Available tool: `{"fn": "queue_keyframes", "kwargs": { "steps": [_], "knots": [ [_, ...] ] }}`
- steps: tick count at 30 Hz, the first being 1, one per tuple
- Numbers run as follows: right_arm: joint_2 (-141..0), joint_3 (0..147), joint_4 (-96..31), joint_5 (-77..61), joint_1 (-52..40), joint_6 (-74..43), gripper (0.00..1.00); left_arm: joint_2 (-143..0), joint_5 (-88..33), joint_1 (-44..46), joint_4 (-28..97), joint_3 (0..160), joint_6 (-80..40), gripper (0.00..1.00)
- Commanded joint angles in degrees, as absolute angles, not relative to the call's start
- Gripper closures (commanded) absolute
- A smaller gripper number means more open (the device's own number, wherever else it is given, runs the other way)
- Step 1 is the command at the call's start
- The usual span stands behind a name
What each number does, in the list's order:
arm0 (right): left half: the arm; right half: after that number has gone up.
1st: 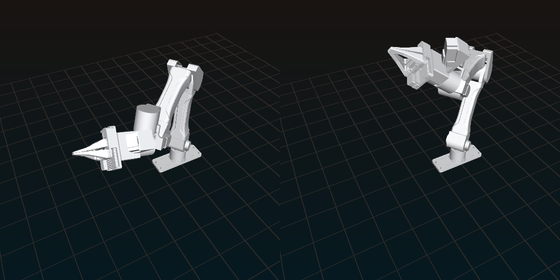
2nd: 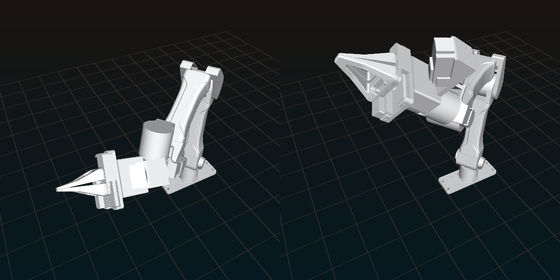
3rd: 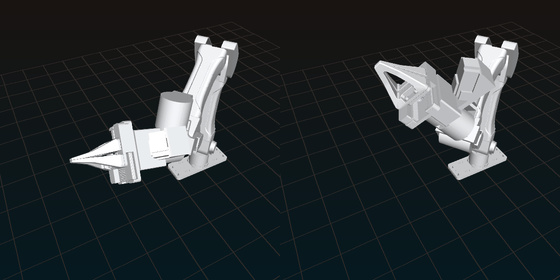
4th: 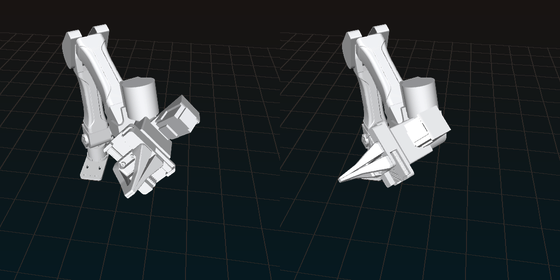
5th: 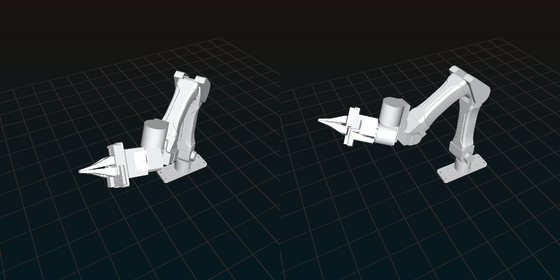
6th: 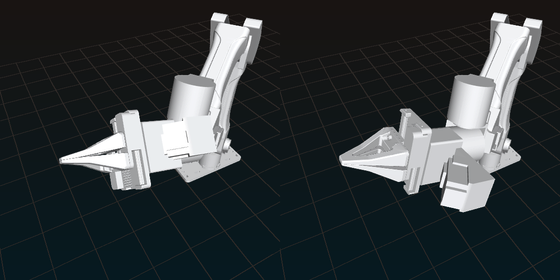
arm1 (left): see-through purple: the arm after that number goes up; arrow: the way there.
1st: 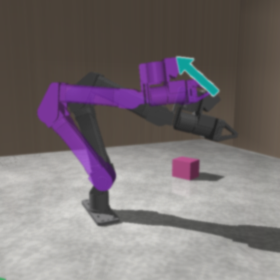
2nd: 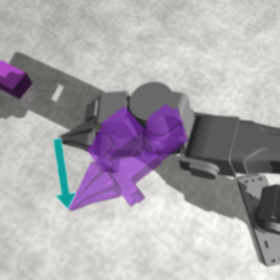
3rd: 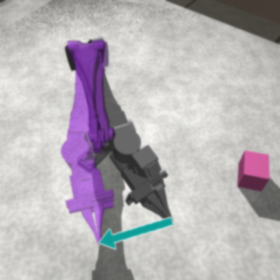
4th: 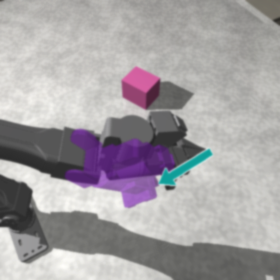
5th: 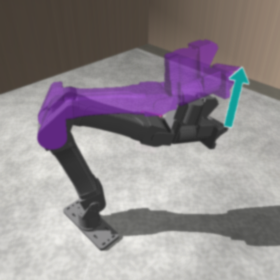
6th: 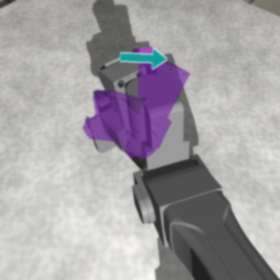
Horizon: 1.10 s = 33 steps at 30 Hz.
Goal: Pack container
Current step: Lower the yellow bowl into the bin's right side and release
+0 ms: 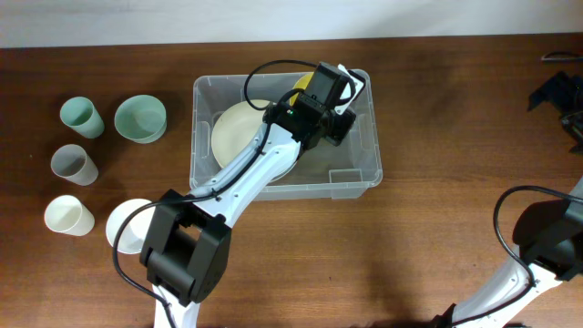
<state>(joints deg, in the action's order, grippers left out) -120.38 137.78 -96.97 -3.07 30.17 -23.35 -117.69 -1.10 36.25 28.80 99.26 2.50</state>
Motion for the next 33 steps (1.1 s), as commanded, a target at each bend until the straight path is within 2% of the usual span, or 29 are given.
{"fn": "queue_keyframes", "kwargs": {
  "steps": [1, 20, 23, 33],
  "knots": [
    [-120.2, 137.8, -97.1, -3.2, 30.0, -22.9, 0.01, -120.5, -2.2, 36.4, 28.4, 99.7, 2.4, 0.99],
    [-120.2, 137.8, -97.1, -3.2, 30.0, -22.9, 0.01, -123.0, -2.2, 36.7, 27.8, 99.7, 3.0, 0.99],
    [-120.2, 137.8, -97.1, -3.2, 30.0, -22.9, 0.01, -123.0, -2.2, 36.7, 27.9, 99.7, 3.0, 0.91],
    [-120.2, 137.8, -97.1, -3.2, 30.0, -22.9, 0.01, -123.0, -2.2, 36.7, 27.6, 99.7, 3.1, 0.83]
  ]
}}
